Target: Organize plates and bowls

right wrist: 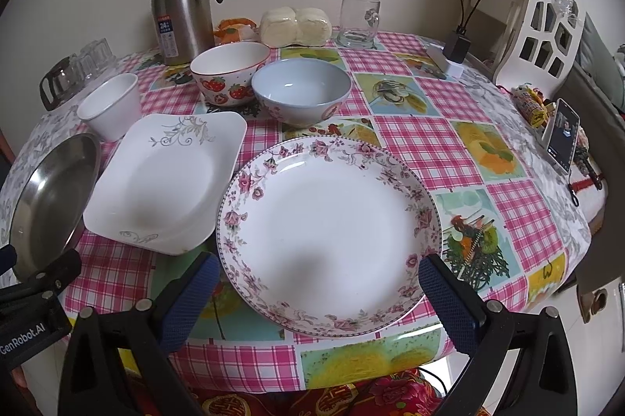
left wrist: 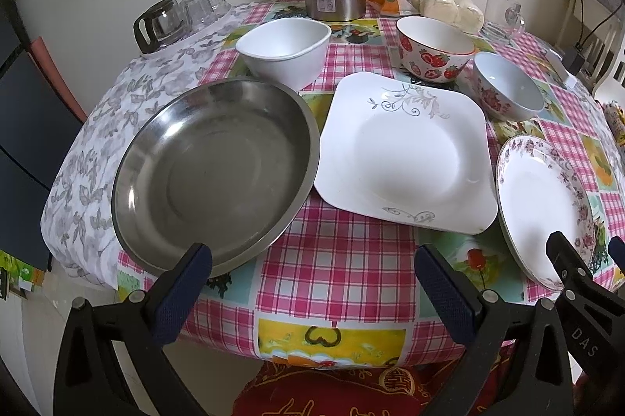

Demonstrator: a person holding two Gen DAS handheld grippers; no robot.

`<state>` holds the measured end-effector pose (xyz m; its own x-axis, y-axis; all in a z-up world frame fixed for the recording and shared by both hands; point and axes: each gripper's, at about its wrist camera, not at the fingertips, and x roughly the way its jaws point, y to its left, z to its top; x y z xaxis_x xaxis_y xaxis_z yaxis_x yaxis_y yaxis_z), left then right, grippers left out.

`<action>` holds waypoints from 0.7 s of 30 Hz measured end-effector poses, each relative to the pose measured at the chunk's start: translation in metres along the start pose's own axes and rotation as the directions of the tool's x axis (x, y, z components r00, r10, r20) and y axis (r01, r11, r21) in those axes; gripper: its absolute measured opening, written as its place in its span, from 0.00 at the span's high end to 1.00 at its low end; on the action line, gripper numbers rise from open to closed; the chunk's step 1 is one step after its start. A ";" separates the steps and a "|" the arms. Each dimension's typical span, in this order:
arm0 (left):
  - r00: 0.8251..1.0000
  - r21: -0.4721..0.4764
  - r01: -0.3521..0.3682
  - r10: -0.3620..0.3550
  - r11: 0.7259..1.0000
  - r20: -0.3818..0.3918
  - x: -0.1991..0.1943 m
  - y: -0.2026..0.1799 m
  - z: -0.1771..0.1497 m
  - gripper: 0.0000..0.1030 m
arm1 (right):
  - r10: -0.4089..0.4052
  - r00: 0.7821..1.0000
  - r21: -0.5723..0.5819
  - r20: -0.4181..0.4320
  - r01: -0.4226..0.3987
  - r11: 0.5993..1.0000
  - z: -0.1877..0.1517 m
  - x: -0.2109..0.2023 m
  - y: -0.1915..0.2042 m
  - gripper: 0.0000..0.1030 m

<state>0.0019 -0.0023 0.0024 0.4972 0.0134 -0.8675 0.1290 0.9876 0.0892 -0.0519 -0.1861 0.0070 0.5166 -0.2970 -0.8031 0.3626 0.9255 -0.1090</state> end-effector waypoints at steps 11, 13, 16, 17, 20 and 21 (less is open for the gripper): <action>1.000 -0.008 -0.004 0.004 1.000 -0.012 0.002 0.001 0.000 0.00 | 0.000 1.000 -0.002 -0.001 0.000 1.000 0.000 0.000 0.001 0.00; 1.000 -0.008 -0.004 0.004 1.000 -0.015 0.003 0.001 -0.001 0.00 | 0.000 1.000 -0.002 -0.001 0.000 1.000 0.000 0.000 0.001 0.00; 1.000 -0.009 -0.006 0.006 1.000 -0.019 0.003 0.001 -0.001 0.00 | 0.000 1.000 -0.003 -0.001 0.000 1.000 0.000 0.000 0.001 0.00; 1.000 -0.010 -0.007 0.006 1.000 -0.020 0.003 0.001 -0.001 0.00 | 0.000 1.000 -0.003 -0.001 0.000 1.000 0.000 0.000 0.001 0.00; 1.000 -0.013 -0.007 0.007 1.000 -0.024 0.004 0.003 -0.001 0.00 | 0.000 1.000 -0.002 -0.001 0.000 1.000 0.000 0.000 0.001 0.00; 1.000 -0.014 -0.008 0.008 1.000 -0.025 0.004 0.003 -0.001 0.00 | 0.000 1.000 -0.002 -0.001 0.000 1.000 -0.001 0.000 0.001 0.00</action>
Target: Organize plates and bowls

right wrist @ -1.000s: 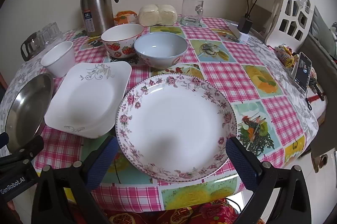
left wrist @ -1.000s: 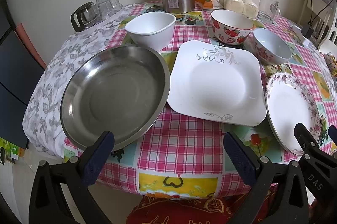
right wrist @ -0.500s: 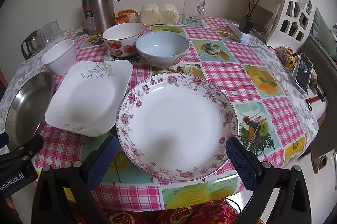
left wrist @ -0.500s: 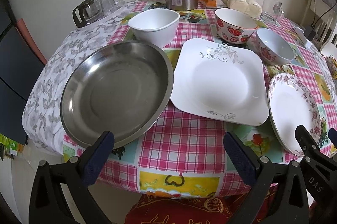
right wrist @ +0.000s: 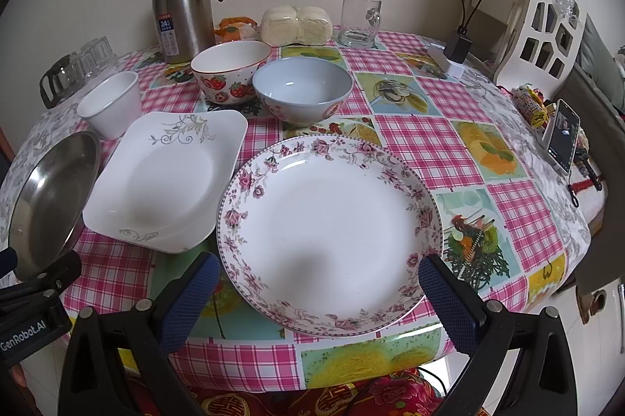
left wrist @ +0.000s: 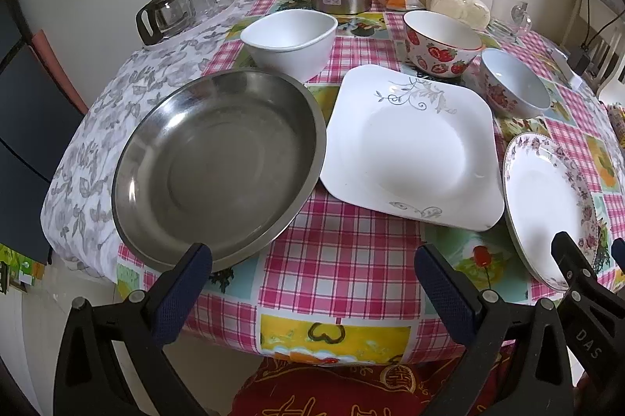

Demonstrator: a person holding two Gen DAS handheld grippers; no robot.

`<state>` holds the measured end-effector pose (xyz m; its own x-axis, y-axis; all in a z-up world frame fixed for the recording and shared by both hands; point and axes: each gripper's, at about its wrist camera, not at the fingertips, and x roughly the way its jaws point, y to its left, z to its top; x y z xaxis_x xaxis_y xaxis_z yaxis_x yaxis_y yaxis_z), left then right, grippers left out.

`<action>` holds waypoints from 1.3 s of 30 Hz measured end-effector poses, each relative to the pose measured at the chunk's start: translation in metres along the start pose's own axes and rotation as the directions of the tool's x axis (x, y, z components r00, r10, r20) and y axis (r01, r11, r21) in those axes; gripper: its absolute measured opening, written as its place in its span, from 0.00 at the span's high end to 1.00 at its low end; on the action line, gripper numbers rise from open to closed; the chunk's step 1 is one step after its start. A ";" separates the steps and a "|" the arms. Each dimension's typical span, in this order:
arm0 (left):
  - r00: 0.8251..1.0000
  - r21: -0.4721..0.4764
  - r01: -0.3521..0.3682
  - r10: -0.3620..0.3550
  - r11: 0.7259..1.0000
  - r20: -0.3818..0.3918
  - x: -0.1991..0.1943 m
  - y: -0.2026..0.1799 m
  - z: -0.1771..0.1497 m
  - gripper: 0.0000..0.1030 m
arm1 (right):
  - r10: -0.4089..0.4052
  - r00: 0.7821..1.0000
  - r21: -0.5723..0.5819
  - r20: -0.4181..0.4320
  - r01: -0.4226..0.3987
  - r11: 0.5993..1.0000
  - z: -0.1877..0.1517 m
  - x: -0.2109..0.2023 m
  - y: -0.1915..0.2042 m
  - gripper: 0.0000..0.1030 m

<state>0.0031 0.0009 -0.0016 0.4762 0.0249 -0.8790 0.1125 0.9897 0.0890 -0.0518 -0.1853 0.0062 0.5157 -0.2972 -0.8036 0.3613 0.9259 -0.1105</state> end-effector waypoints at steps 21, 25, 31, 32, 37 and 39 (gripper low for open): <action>1.000 -0.009 0.000 0.000 1.000 -0.015 0.003 0.003 0.000 0.00 | -0.001 1.000 -0.007 -0.004 0.001 1.000 -0.001 0.002 0.001 0.00; 1.000 -0.011 0.000 0.000 1.000 -0.015 0.004 0.003 -0.001 0.00 | -0.002 1.000 -0.007 -0.004 0.002 1.000 -0.001 0.002 0.002 0.00; 1.000 -0.011 0.001 -0.001 1.000 -0.015 0.004 0.003 -0.001 0.00 | -0.002 1.000 -0.007 -0.005 0.002 1.000 -0.001 0.002 0.002 0.00; 1.000 -0.011 0.001 -0.001 1.000 -0.016 0.004 0.003 -0.001 0.00 | -0.002 1.000 -0.007 -0.004 0.002 1.000 -0.001 0.002 0.002 0.00; 1.000 -0.013 0.003 -0.003 1.000 -0.014 0.005 0.003 -0.001 0.00 | -0.002 1.000 -0.008 -0.004 0.002 1.000 -0.001 0.002 0.002 0.00; 1.000 -0.017 0.008 -0.008 1.000 -0.015 0.006 0.004 -0.002 0.00 | 0.001 1.000 -0.007 0.000 -0.001 1.000 -0.001 0.002 0.002 0.00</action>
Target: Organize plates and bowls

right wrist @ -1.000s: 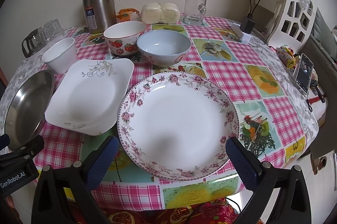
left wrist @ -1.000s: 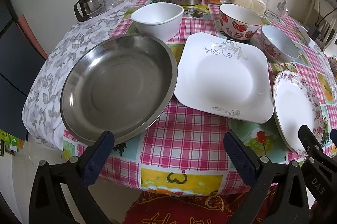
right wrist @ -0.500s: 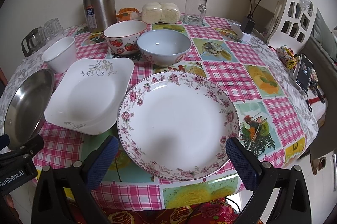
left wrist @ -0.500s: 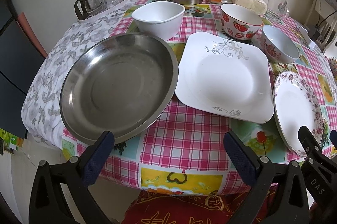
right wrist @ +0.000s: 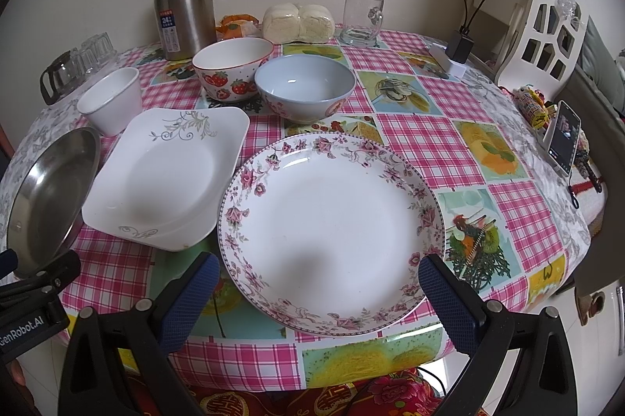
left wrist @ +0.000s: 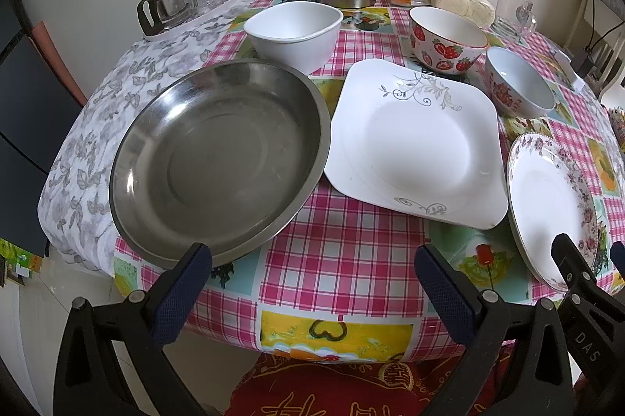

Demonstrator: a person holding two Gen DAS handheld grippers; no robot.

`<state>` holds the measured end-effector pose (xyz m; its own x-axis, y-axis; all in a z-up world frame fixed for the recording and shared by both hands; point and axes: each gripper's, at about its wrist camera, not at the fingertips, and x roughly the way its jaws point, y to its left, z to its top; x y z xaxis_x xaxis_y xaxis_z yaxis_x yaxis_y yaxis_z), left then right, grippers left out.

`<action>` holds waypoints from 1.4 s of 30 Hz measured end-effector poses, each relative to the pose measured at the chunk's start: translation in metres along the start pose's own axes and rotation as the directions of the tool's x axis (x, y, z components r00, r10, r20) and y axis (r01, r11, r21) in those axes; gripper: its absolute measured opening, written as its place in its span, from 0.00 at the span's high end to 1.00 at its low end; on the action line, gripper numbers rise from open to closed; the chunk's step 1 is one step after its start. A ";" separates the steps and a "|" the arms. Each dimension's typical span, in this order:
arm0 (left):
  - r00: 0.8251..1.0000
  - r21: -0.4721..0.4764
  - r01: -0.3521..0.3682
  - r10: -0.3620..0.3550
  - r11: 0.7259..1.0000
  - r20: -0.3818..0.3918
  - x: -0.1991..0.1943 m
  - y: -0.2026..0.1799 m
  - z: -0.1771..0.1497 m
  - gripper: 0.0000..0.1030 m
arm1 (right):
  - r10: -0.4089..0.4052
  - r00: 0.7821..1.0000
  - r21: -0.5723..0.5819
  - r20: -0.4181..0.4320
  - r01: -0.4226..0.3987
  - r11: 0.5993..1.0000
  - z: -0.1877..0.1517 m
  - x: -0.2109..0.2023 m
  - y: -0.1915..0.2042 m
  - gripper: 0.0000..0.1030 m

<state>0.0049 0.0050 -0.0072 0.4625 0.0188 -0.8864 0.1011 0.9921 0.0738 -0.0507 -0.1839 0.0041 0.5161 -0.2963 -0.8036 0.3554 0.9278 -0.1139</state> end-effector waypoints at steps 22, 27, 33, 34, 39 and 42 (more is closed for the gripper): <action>0.967 -0.224 0.117 -0.059 0.968 0.249 -0.020 0.105 0.023 0.00 | 0.141 0.988 -0.061 0.060 -0.137 0.989 0.010 -0.001 0.050 0.00; 0.974 -0.292 0.118 -0.052 0.949 0.222 -0.012 0.138 0.029 0.00 | 0.209 0.976 -0.060 0.066 -0.205 0.977 0.024 -0.003 0.063 0.00; 0.987 -0.357 0.101 -0.049 0.929 0.153 0.012 0.174 0.027 0.00 | 0.271 0.961 -0.127 0.061 -0.262 0.957 0.042 -0.001 0.096 0.00; 0.988 -0.371 0.099 -0.047 0.923 0.148 0.016 0.179 0.026 0.00 | 0.272 0.960 -0.154 0.062 -0.260 0.953 0.046 -0.001 0.106 0.00; 0.990 -0.434 0.124 -0.080 0.892 0.119 0.036 0.205 0.020 0.00 | 0.304 0.951 -0.233 0.053 -0.284 0.930 0.059 0.009 0.141 0.00; 0.990 -0.459 0.139 -0.106 0.877 0.098 0.049 0.213 0.018 0.02 | 0.320 0.947 -0.275 0.036 -0.298 0.914 0.066 0.019 0.162 0.00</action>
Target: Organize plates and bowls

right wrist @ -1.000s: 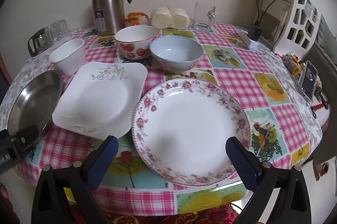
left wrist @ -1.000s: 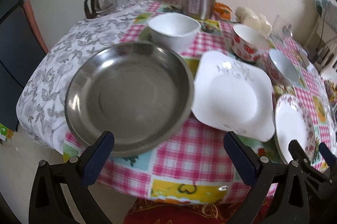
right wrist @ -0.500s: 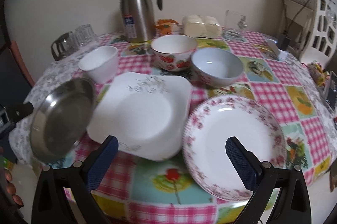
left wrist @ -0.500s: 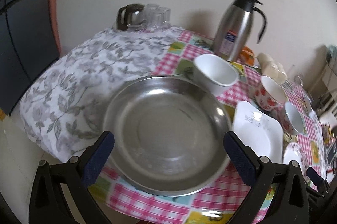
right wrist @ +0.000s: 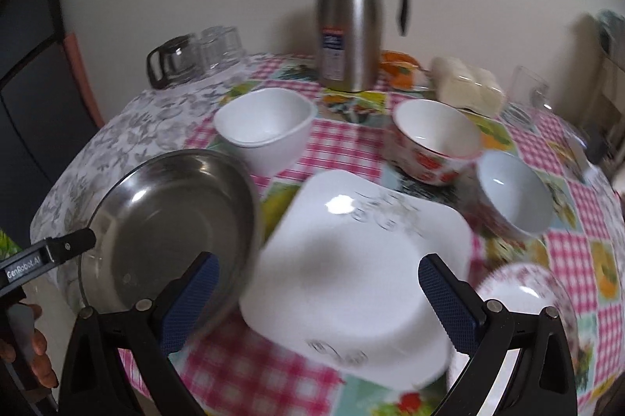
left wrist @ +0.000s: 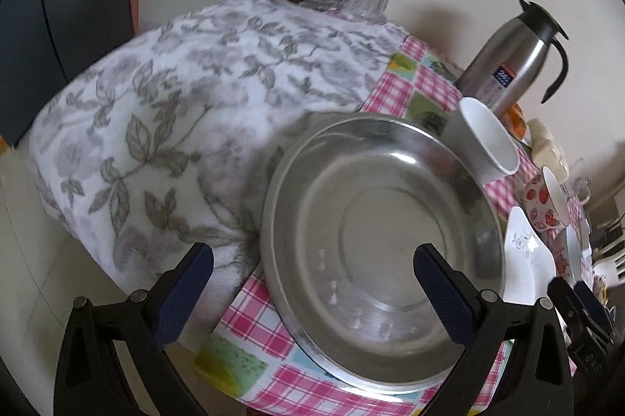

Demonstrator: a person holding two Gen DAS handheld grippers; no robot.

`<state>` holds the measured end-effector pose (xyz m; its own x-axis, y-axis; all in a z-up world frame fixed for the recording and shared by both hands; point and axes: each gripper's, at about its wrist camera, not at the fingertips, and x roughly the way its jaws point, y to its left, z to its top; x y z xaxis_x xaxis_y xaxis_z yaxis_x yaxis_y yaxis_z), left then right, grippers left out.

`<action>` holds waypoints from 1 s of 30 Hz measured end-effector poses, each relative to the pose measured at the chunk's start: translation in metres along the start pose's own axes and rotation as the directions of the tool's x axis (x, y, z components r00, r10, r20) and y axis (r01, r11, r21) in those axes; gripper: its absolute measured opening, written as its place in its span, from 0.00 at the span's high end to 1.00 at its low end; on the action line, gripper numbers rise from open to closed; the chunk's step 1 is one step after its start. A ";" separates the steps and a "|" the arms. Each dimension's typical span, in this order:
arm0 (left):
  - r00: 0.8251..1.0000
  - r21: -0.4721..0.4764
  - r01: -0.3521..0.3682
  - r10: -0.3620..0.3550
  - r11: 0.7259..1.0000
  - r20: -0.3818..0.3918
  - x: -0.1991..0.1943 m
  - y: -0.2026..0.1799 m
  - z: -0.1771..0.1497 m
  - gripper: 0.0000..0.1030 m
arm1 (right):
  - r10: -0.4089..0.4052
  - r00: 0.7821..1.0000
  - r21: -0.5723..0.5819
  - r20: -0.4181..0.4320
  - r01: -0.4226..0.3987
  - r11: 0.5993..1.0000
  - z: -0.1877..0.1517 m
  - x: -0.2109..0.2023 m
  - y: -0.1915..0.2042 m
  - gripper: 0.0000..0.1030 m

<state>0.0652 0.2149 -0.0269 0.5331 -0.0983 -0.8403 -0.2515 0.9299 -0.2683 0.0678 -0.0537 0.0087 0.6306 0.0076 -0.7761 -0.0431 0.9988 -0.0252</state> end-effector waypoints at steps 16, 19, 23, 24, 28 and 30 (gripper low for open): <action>0.995 -0.033 0.056 -0.058 0.998 -0.082 0.035 0.011 0.000 0.41 | 0.095 0.989 -0.132 -0.117 -0.110 0.985 0.027 0.073 0.045 0.40; 0.995 -0.046 0.059 -0.062 0.997 -0.075 0.036 0.015 0.001 0.46 | 0.099 0.986 -0.141 -0.133 -0.117 0.983 0.029 0.080 0.048 0.50; 0.996 -0.064 0.051 -0.056 0.997 -0.072 0.035 0.021 0.001 0.55 | 0.102 0.983 -0.141 -0.152 -0.123 0.982 0.031 0.088 0.050 0.65; 0.996 -0.069 0.049 -0.054 0.996 -0.071 0.034 0.022 0.000 0.57 | 0.102 0.983 -0.140 -0.154 -0.124 0.982 0.031 0.089 0.050 0.67; 0.997 -0.084 0.034 -0.040 0.996 -0.069 0.034 0.025 0.001 0.68 | 0.103 0.980 -0.134 -0.171 -0.127 0.983 0.031 0.093 0.049 0.76; 0.997 -0.095 0.031 -0.037 0.995 -0.067 0.034 0.028 0.000 0.72 | 0.107 0.979 -0.132 -0.175 -0.131 0.983 0.031 0.095 0.048 0.84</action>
<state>0.0765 0.2379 -0.0626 0.4870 -0.1562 -0.8593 -0.3105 0.8886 -0.3375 0.1496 -0.0032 -0.0465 0.4768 0.1057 -0.8727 -0.2271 0.9738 -0.0062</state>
